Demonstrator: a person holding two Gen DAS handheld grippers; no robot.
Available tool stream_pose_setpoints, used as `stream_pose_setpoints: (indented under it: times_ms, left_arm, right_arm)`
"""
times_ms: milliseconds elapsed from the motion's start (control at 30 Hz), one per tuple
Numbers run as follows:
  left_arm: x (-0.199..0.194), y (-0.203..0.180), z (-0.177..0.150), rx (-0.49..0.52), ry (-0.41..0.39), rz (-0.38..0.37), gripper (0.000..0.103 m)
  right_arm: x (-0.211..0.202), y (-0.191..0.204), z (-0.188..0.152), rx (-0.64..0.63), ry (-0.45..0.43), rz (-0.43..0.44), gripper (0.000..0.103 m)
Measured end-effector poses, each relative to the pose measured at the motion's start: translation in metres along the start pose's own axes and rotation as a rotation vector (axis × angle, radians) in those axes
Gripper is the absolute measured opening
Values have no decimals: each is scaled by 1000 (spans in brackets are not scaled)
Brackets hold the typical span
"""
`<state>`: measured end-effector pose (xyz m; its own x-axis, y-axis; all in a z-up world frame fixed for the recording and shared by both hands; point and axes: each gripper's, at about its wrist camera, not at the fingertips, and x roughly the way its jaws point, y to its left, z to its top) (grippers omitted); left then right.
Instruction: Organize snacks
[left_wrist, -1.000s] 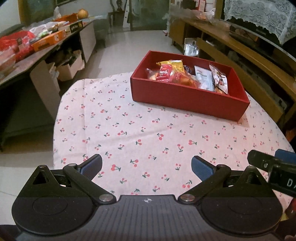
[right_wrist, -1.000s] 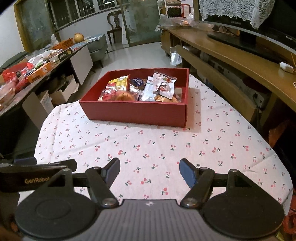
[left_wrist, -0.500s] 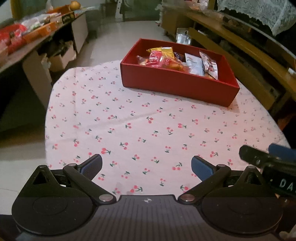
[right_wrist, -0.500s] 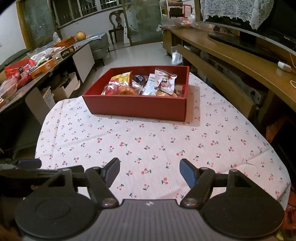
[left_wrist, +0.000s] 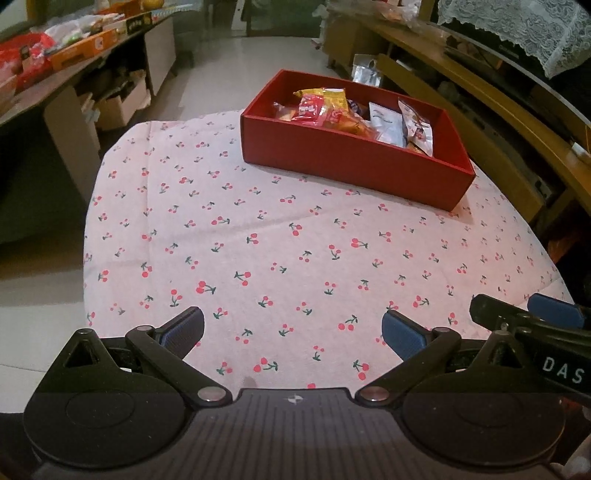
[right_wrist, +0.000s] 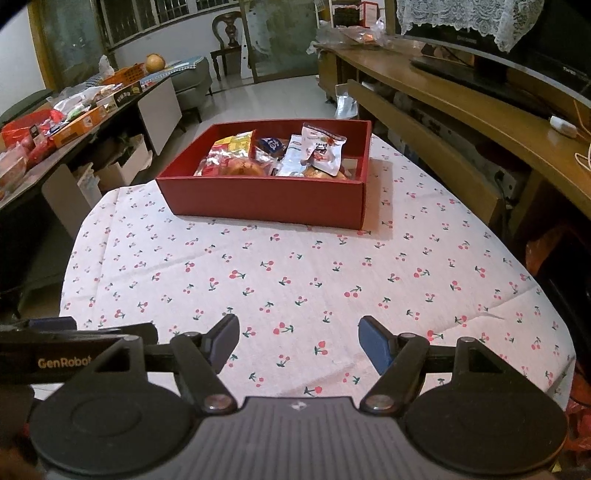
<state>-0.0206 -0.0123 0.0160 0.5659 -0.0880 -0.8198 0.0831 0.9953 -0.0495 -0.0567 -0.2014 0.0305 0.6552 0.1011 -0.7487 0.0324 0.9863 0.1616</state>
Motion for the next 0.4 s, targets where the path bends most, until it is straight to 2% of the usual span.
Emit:
stream_pose_setpoints:
  times_ms: [400]
  left_arm:
    - [0,3,-2,-5,0,0,103]
  right_arm:
    - [0,0,0,0,-1,4,89]
